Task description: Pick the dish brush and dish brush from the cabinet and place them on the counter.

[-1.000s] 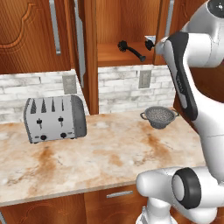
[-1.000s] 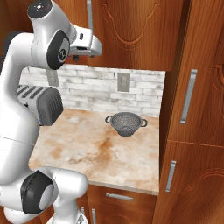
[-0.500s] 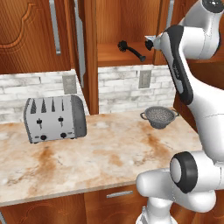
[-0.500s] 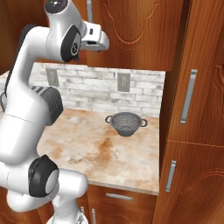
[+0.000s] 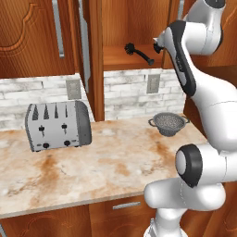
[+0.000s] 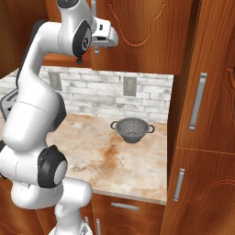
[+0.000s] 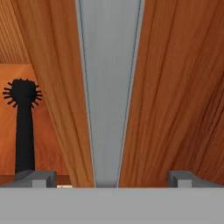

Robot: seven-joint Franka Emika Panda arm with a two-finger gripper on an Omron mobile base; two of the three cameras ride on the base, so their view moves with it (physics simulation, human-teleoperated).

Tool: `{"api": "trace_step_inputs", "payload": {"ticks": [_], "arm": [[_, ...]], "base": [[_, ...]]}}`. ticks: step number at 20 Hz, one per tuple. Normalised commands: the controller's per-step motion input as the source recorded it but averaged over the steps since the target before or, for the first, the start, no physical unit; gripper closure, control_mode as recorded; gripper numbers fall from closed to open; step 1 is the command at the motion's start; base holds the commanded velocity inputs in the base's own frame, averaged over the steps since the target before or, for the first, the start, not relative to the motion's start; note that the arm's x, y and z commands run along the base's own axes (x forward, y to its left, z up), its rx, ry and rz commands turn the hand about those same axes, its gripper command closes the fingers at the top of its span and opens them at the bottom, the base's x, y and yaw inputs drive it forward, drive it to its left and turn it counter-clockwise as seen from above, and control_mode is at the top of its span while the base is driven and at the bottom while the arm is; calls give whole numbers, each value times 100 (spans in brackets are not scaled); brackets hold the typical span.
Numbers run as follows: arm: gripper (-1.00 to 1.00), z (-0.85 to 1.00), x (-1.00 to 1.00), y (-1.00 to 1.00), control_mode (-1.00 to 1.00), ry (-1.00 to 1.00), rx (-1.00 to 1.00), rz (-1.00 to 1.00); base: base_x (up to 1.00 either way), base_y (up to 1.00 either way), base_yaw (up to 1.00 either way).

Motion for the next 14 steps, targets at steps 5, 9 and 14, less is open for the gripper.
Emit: {"api": "trace_step_inputs", "payload": {"ticks": [5, 9, 14], "arm": [[-100, 5, 40, -1, -100, 0, 0, 0], [-100, 0, 30, 0, -100, 0, 0, 0], [100, -5, 12, 2, -100, -7, 0, 0]], "base": [[0, 0, 0], [0, 0, 0], [0, 0, 0]]}}
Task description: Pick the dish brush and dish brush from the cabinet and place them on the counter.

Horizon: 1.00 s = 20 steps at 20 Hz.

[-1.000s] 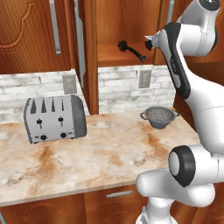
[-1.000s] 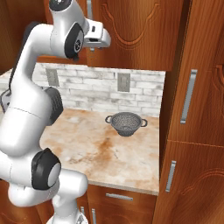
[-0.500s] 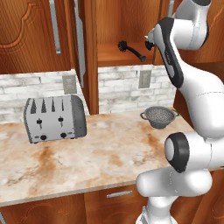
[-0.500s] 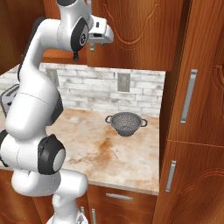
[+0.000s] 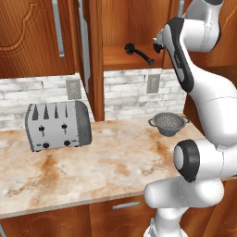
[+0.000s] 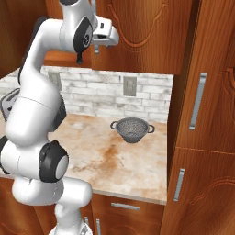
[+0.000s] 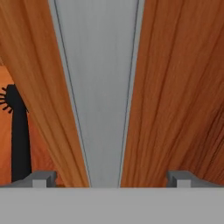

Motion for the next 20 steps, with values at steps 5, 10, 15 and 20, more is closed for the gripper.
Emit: {"api": "trace_step_inputs", "payload": {"ticks": [5, 10, 15, 20], "arm": [[100, -12, 12, 3, -100, -7, 2, 1], [100, -12, 3, 2, -100, 0, 1, 1], [100, -7, -23, 0, -100, 3, 1, 3], [100, -8, -22, 0, -100, 3, 1, 4]], "base": [[0, 0, 0], [0, 0, 0], [0, 0, 0], [0, 0, 0]]}}
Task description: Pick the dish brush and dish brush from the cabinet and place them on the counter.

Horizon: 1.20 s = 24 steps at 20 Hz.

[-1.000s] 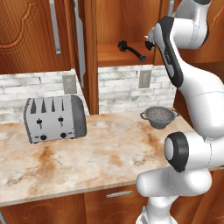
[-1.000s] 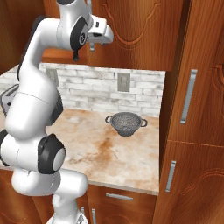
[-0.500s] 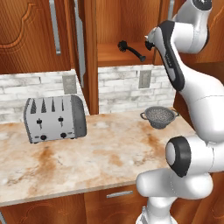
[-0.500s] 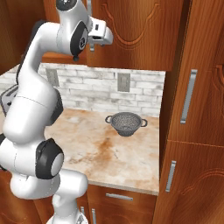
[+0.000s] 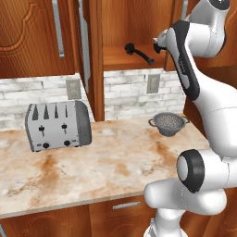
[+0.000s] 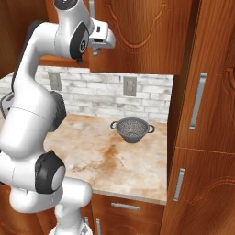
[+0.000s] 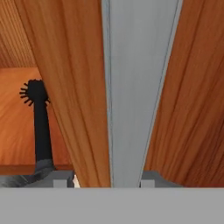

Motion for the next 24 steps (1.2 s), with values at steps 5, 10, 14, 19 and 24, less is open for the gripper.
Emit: {"api": "trace_step_inputs", "payload": {"ticks": [5, 10, 14, 19, 24], "arm": [[100, -7, -32, -5, -100, 3, 0, 4], [100, -4, -41, -23, -100, 3, 0, 8], [100, 0, -28, -25, -100, 0, 6, 8], [100, -23, -14, -35, -100, -1, 0, 5], [100, -27, -20, -41, -100, -8, 0, 4]], "base": [[0, 0, 0], [0, 0, 0], [0, 0, 0], [0, 0, 0], [0, 0, 0]]}}
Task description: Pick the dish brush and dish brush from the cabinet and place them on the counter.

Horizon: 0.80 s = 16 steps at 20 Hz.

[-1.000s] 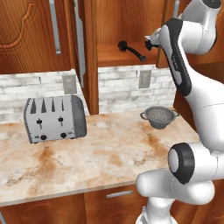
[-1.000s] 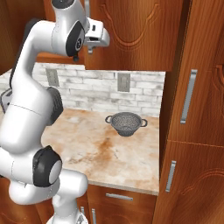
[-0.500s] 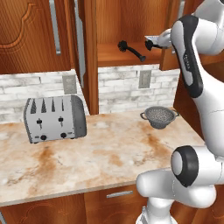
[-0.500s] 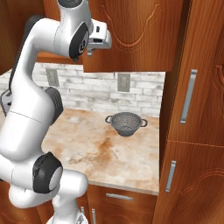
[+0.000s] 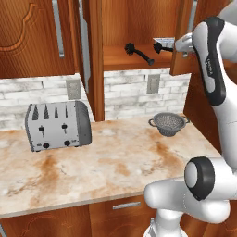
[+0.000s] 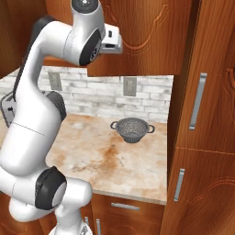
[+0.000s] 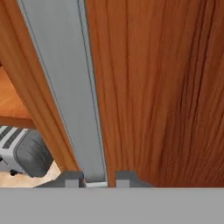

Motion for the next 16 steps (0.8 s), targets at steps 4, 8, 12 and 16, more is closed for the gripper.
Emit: {"api": "trace_step_inputs", "payload": {"ticks": [4, 8, 12, 16], "arm": [[100, -42, -36, -62, -100, -11, 5, 1], [100, -38, -34, -62, -100, -8, 3, 0], [100, -16, -18, -36, -100, -1, 1, 0], [100, 18, -25, -1, -100, -12, -6, 0]], "base": [[0, 0, 0], [0, 0, 0], [0, 0, 0], [0, 0, 0]]}}
